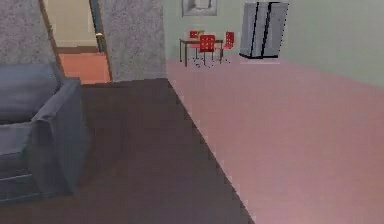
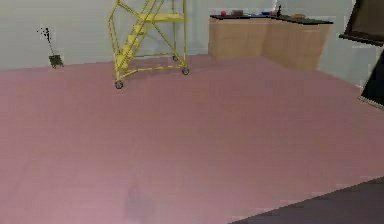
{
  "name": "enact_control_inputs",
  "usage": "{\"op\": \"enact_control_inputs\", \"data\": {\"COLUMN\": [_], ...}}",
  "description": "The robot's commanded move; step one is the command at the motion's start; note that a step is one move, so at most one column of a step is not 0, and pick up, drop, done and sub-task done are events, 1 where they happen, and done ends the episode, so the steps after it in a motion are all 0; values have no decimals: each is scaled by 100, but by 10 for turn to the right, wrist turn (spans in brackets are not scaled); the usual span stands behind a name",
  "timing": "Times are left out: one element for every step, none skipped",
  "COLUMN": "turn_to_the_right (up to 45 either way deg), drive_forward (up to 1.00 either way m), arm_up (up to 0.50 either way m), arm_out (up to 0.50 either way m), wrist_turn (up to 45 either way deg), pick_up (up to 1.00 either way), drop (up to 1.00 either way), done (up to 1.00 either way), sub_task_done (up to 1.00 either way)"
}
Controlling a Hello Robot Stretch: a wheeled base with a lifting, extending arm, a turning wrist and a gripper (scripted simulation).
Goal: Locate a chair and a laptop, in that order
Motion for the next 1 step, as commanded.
{"op": "enact_control_inputs", "data": {"turn_to_the_right": [0], "drive_forward": [100], "arm_up": [0], "arm_out": [0], "wrist_turn": [0], "pick_up": [0], "drop": [0], "done": [0], "sub_task_done": [0]}}
